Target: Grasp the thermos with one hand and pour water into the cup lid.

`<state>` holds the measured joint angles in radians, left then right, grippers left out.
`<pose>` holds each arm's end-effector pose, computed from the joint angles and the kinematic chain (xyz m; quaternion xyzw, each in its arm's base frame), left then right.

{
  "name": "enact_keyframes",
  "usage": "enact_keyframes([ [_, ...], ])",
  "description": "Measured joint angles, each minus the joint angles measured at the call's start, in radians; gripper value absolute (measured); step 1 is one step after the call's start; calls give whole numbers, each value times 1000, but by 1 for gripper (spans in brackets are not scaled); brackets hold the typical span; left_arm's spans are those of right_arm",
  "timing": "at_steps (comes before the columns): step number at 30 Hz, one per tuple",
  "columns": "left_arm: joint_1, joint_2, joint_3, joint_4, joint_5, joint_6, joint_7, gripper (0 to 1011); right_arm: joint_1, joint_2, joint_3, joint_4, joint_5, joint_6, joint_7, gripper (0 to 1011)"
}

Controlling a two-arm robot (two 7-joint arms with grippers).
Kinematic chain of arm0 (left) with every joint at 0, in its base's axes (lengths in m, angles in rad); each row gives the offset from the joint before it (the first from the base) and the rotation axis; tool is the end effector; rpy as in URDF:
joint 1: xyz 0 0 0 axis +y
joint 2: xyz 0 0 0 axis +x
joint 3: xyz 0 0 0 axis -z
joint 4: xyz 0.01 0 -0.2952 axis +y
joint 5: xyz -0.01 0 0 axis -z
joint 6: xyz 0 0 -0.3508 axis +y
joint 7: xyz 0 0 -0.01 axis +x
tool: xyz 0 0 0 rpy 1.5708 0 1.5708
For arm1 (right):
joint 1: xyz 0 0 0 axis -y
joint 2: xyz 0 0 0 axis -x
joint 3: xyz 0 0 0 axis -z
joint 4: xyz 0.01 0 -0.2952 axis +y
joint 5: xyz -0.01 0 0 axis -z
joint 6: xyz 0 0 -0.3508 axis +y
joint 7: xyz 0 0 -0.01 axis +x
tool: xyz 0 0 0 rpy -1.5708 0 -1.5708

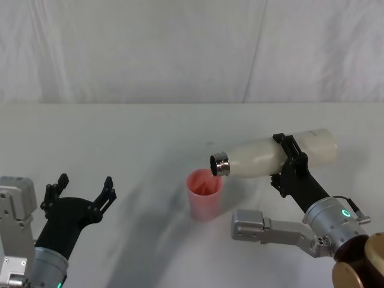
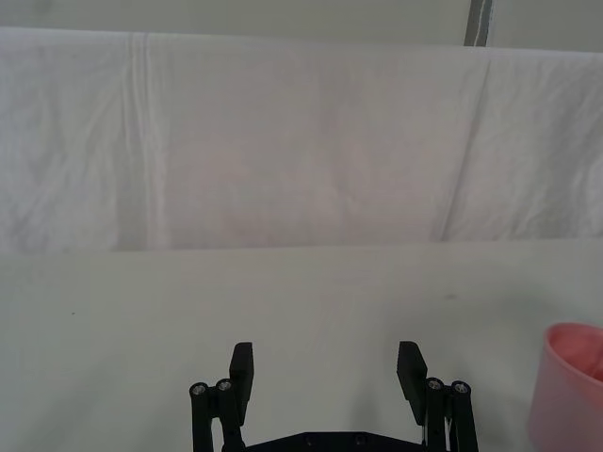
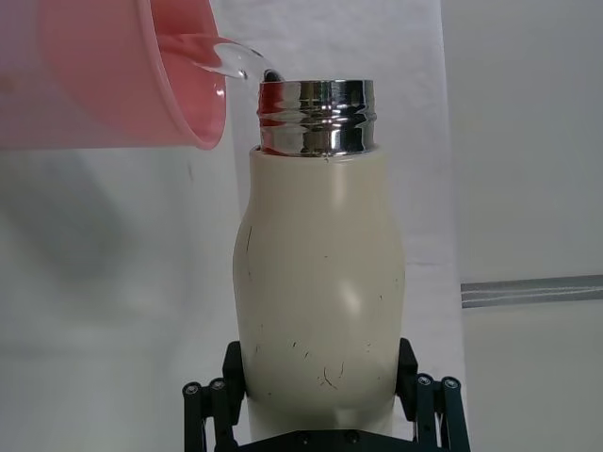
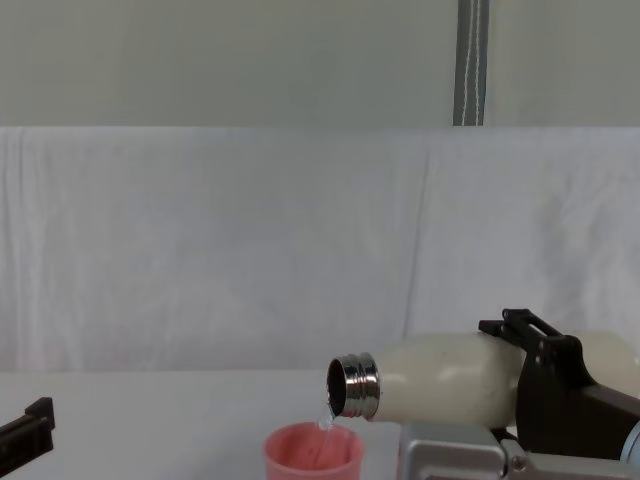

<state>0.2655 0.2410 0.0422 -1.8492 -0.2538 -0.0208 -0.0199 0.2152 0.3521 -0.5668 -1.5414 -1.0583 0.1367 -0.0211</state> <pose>0.2934 0.0344 -0.2903 -0.0174 0.0064 0.6616 0.7497 0.3838 0.0765 -0.2900 -0.3835 -0.5517 -0.4102 0.6167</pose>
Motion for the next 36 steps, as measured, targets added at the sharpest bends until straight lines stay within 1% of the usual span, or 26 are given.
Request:
enact_keyframes([
  [21,0,0,0,0,0,0,0,1001,0,-1,2,0,-3,5,-2,951],
  [28,0,0,0,0,0,0,0,1001,-6,-11,16,-3,30,-2,-3,951],
  [34,0,0,0,0,0,0,0,1001,-16,-27,41,-9,86,-22,-2,951],
  [36,0,0,0,0,0,0,0,1001,-18,-30,45,-12,95,-26,0,951],
])
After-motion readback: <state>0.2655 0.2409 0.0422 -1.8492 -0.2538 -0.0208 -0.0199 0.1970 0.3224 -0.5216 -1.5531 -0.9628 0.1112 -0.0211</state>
